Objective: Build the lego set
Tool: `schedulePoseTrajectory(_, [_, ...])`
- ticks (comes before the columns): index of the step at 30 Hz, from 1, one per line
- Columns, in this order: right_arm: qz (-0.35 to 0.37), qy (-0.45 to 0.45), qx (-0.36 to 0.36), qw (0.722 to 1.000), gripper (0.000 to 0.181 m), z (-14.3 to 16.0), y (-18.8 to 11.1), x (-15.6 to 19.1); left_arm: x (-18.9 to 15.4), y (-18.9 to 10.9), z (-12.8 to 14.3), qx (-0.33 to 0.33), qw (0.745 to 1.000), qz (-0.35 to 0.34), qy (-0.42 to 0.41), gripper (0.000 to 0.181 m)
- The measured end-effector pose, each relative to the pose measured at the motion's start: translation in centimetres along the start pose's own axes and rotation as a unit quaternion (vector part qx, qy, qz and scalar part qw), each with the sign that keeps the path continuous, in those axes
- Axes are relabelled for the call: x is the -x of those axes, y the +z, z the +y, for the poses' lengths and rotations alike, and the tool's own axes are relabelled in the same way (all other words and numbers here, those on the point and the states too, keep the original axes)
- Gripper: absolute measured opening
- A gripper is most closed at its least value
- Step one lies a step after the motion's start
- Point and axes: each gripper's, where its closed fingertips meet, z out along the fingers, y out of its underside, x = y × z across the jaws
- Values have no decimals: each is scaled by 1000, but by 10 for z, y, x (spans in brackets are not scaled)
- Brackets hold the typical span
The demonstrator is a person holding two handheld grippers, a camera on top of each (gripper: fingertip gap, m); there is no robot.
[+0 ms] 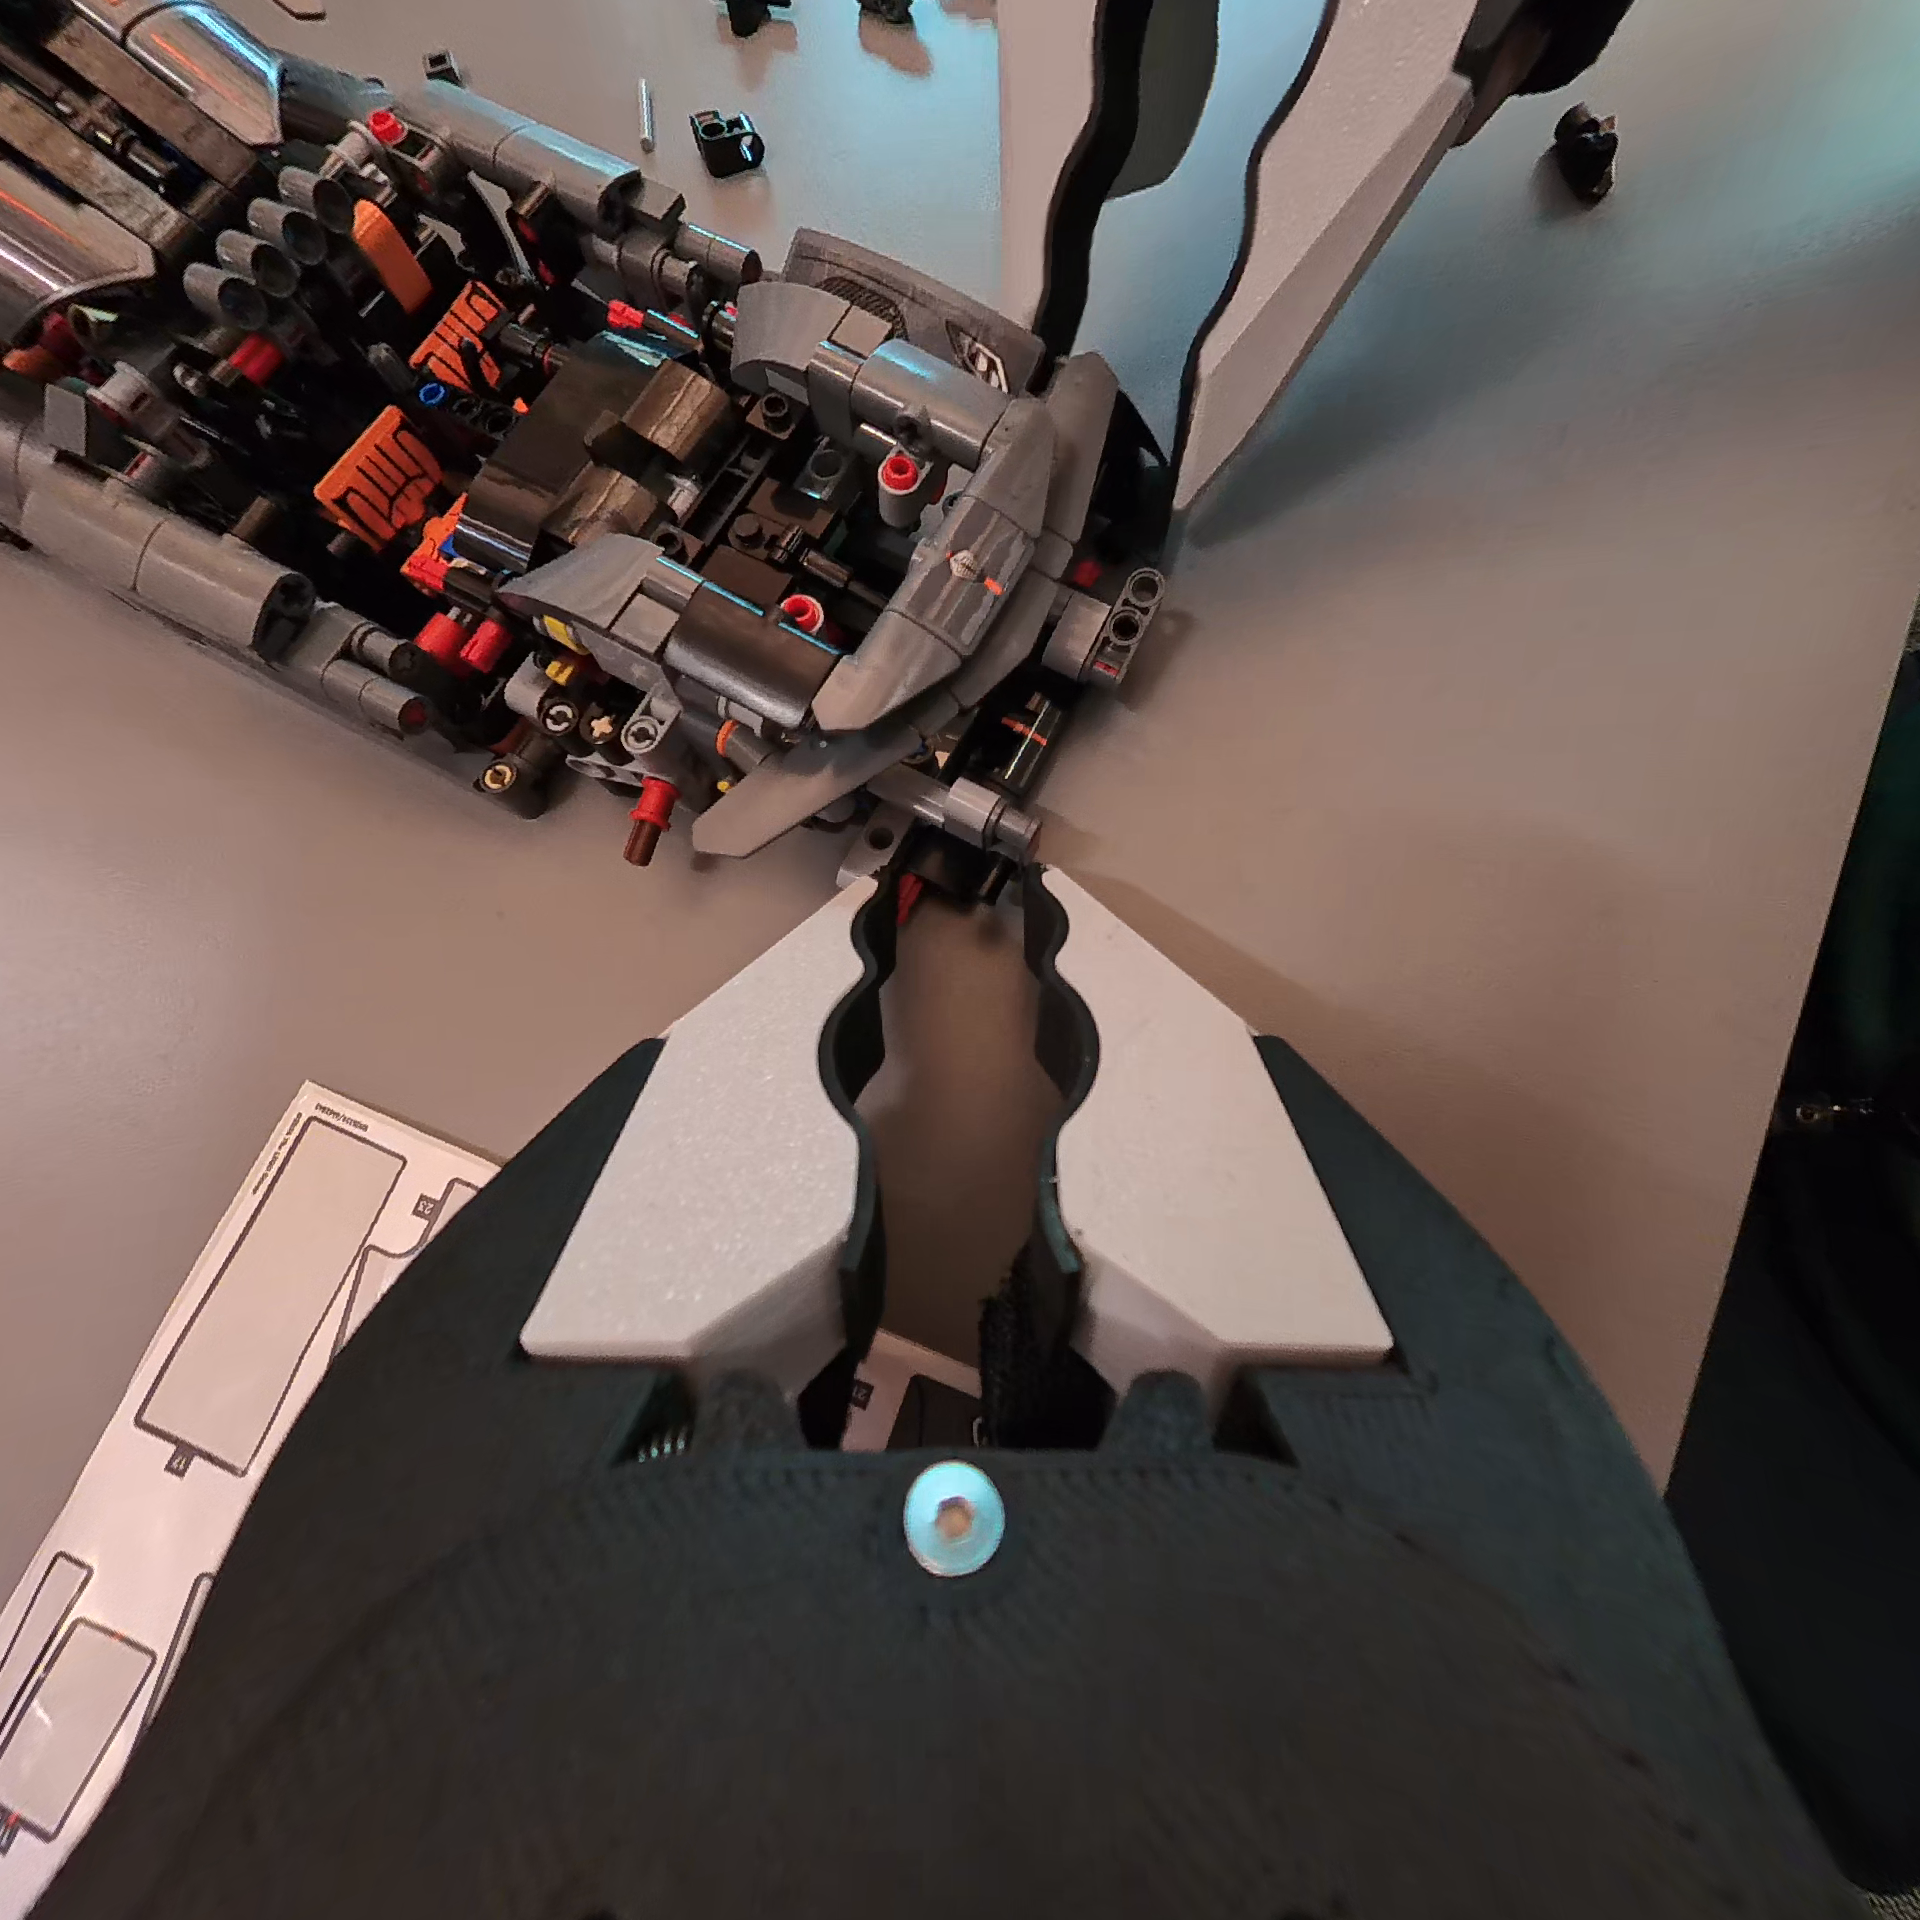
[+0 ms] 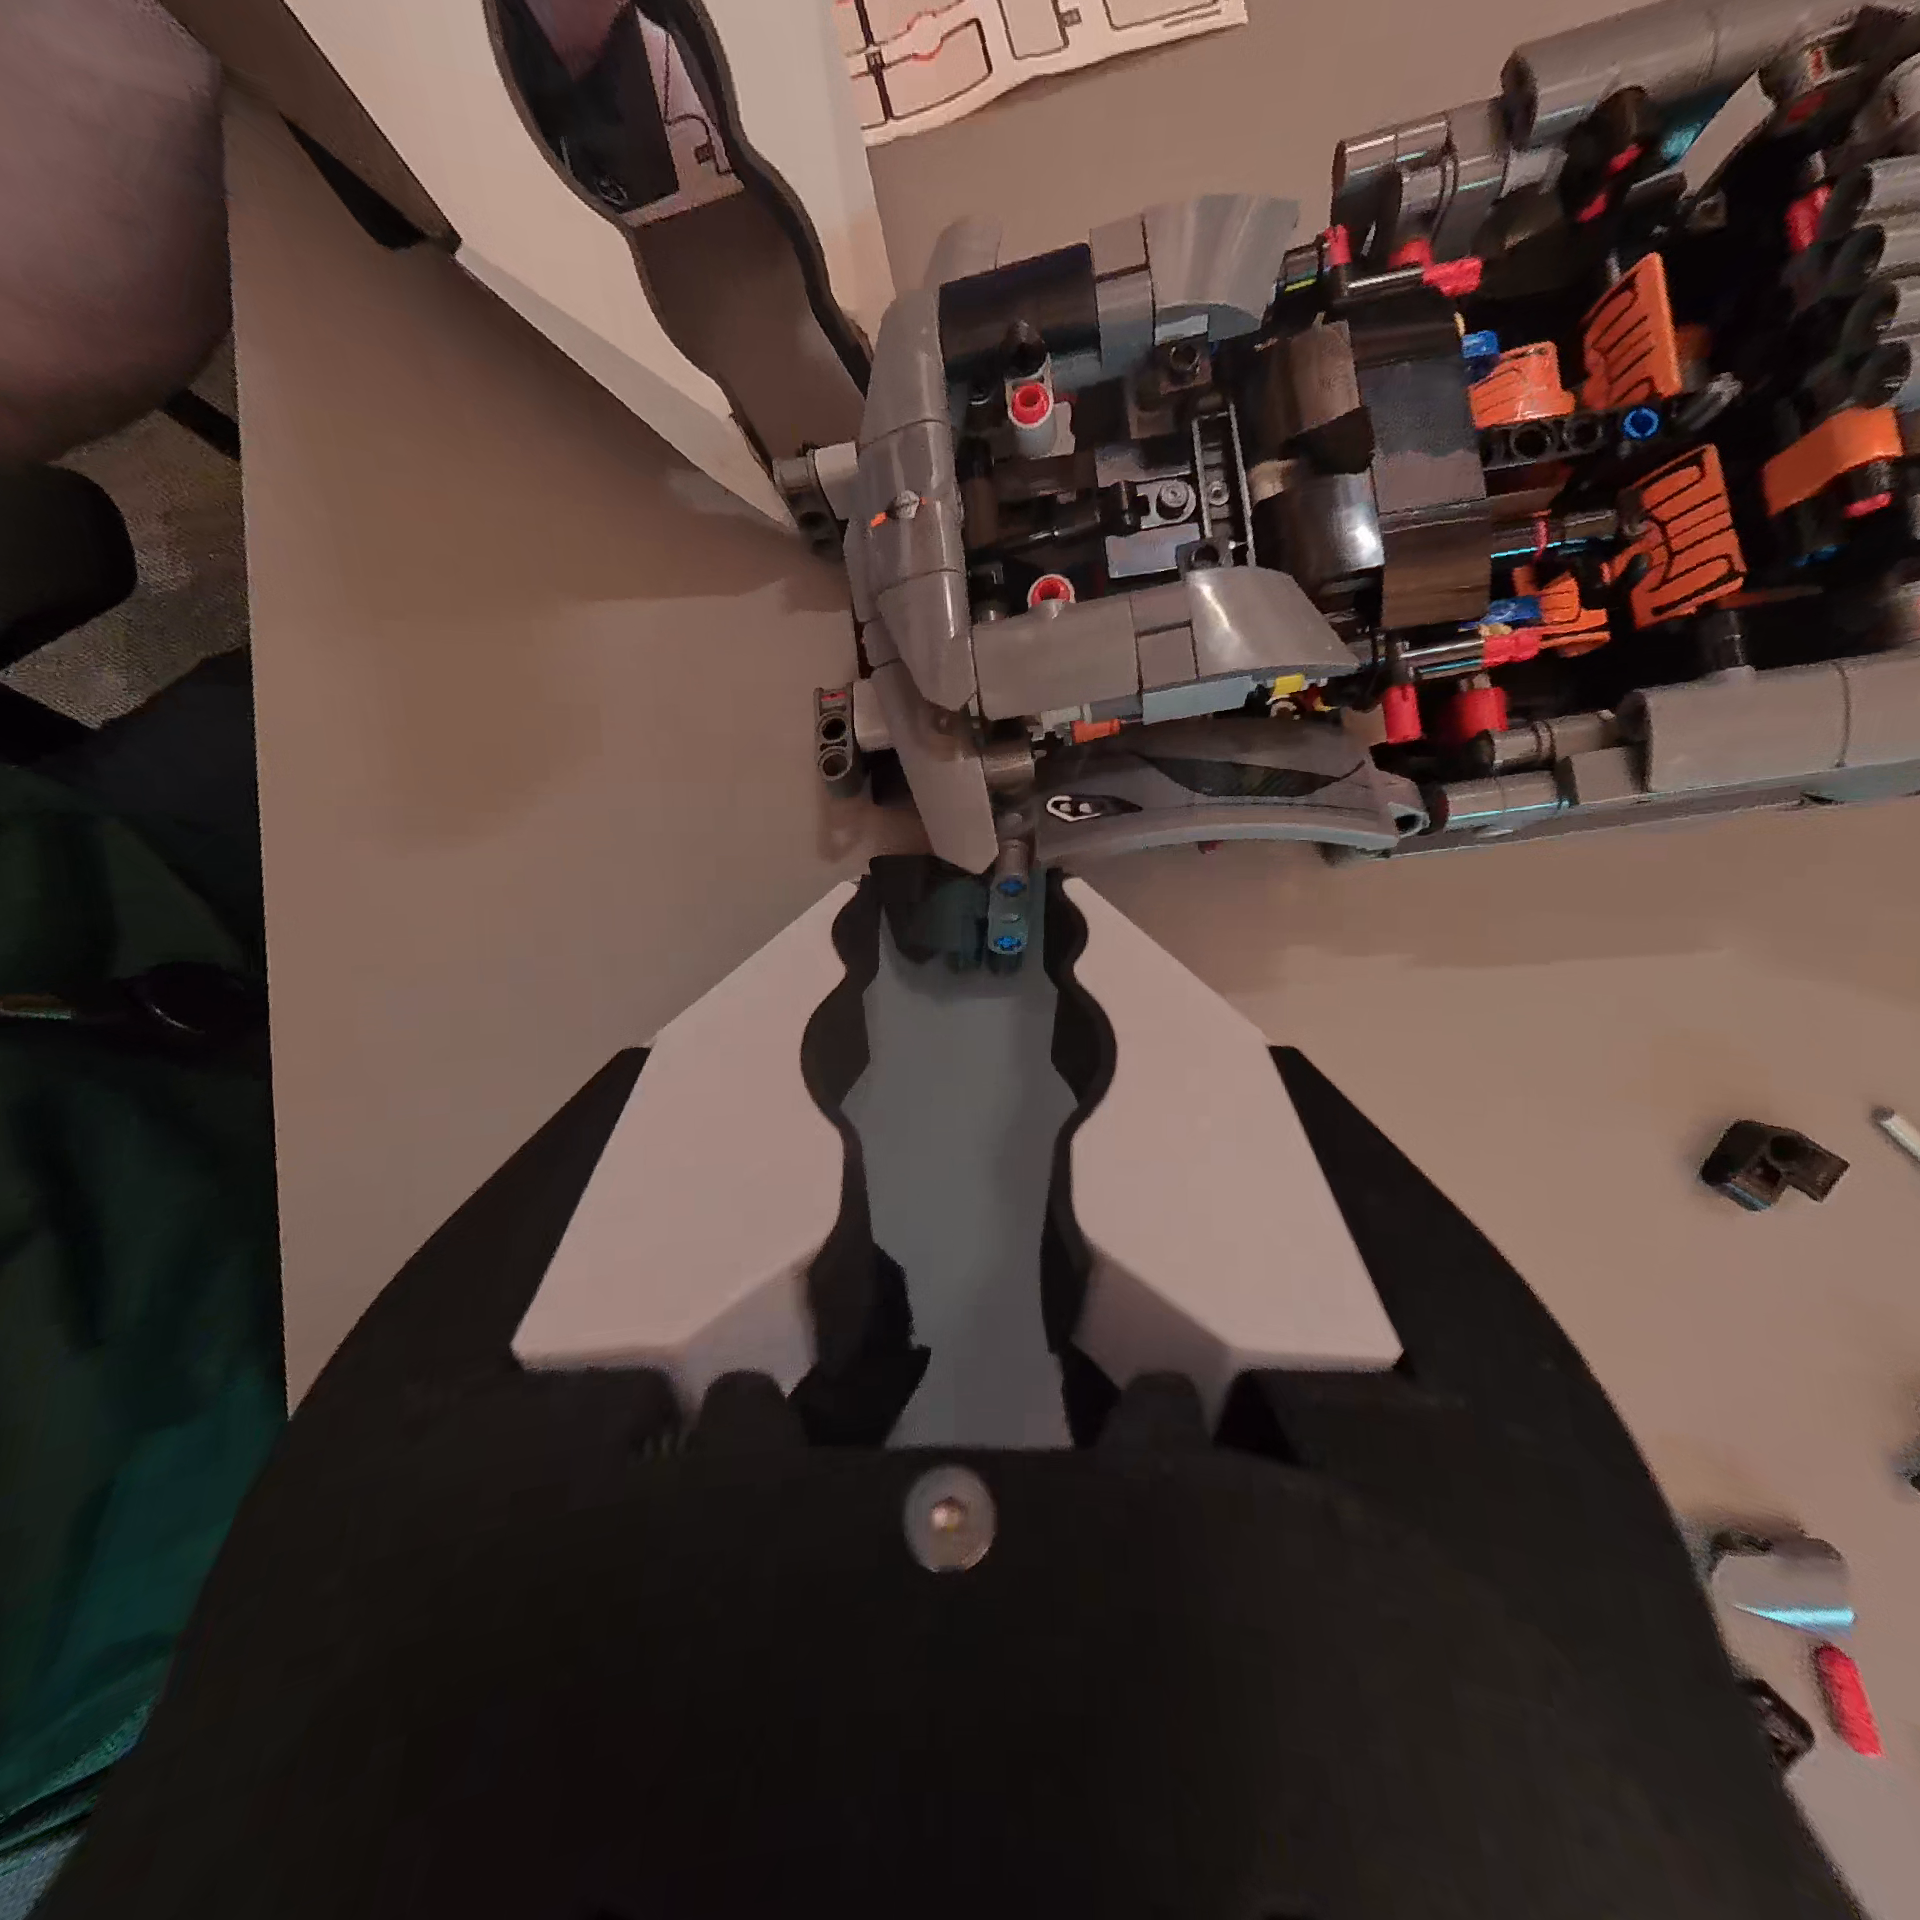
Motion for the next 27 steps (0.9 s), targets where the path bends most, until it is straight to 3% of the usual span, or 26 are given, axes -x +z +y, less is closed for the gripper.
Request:
schedulePoseTrajectory(5, [-4, 11, -24, 1000, 21, 0, 1, 2, 0, 0, 0, 0, 1000, -3, 3, 22])
schedulePoseTrajectory(17, [3, -17, -60, 998, 21, 0, 3, 0, 0, 0, 0, 0, 1000, -1, 1, 22])
schedulePoseTrajectory(27, [15, -6, -55, 998, 31, 6, 0, -3, 0, 0, 0, 0, 1000, 0, -1, 22])
